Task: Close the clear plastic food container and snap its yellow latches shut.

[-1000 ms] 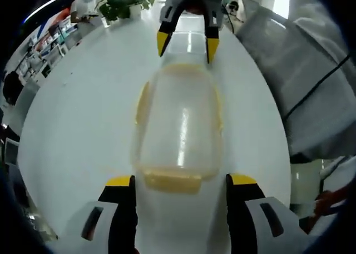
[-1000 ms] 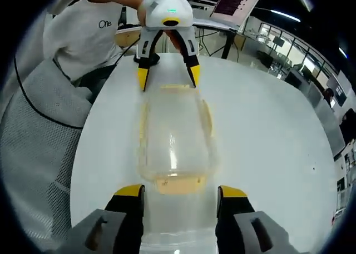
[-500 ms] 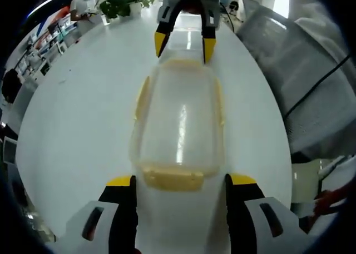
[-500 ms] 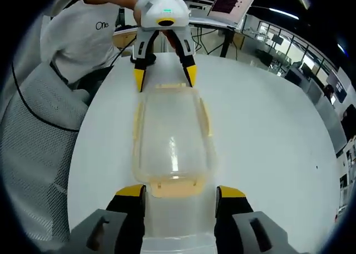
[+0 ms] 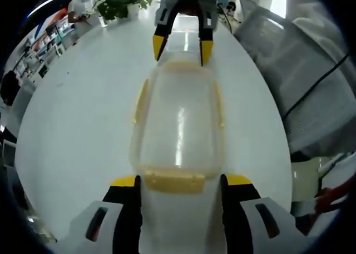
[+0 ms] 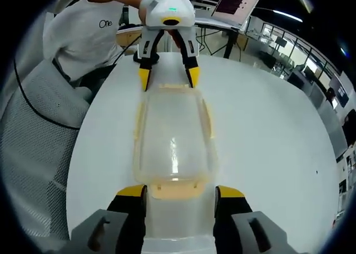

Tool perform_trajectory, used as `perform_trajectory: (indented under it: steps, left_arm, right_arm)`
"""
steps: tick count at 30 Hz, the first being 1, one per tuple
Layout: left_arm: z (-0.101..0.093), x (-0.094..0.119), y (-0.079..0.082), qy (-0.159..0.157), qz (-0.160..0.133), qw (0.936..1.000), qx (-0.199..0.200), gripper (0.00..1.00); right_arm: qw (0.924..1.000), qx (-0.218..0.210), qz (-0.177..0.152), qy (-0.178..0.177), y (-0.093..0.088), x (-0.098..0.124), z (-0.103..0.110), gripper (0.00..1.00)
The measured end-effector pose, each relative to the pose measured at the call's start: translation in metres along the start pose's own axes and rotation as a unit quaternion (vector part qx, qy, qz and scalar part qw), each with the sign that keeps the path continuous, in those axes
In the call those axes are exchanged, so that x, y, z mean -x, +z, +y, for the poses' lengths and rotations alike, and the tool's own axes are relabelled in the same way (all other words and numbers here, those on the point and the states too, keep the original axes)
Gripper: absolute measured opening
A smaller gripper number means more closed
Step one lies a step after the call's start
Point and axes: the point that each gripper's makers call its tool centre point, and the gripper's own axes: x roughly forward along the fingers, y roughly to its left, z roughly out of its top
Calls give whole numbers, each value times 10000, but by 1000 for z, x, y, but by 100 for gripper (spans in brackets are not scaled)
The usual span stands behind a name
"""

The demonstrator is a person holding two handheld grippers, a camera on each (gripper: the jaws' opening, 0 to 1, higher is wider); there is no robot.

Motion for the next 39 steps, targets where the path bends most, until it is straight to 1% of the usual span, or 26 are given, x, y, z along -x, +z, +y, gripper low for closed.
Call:
perform_trajectory:
  steps: [3, 5, 8, 11, 12, 14, 15, 19, 21, 23, 30, 33, 39]
  left_arm:
    - [2, 0, 0, 10, -1, 10000, 10, 54]
    - [1, 0, 1, -5, -14, 10000, -23, 53]
    - [1, 0, 1, -39, -14, 10000, -78, 53]
    - [-1, -1, 2, -80, -15, 9998, -162, 52]
    - [0, -1, 2, -77, -20, 9999, -150, 52]
    - [0, -1, 1, -80, -39, 9998, -160, 52]
    - [0, -1, 1, -81, -50, 9998, -164, 52]
    - [1, -1, 1, -78, -87, 9998, -163, 52]
    - [1, -1, 1, -87, -102, 9998, -175, 52]
    - [1, -1, 1, -90, -91, 9997, -184, 52]
    - [2, -1, 2, -86, -52, 9998, -188, 50]
    - [2, -1, 2, -95, -59, 9997, -203, 48]
    - [2, -1, 2, -100, -78, 9997, -202, 48]
  right_arm:
    - [9998, 193, 11, 5, 1, -1, 2, 45]
    - [9995, 293, 83, -8, 0, -2, 2, 45]
    - [9996, 225, 139, 34, -2, -5, 3, 46]
    - [9991, 381, 158, -16, -1, -7, 3, 42]
    - [9991, 368, 186, 5, -2, -8, 4, 41]
    - [9990, 376, 220, 32, -2, -10, 5, 42]
    - [9993, 298, 204, 53, -1, -10, 5, 42]
    - [9992, 308, 231, 53, -3, -9, 3, 42]
    - [9994, 205, 242, 102, -4, -9, 5, 42]
    - [9993, 258, 233, 104, -4, -9, 4, 42]
    - [9994, 17, 271, 216, -5, -10, 4, 41]
    - [9991, -7, 269, 333, -5, -11, 7, 39]
    - [9988, 54, 310, 365, -5, -11, 7, 39]
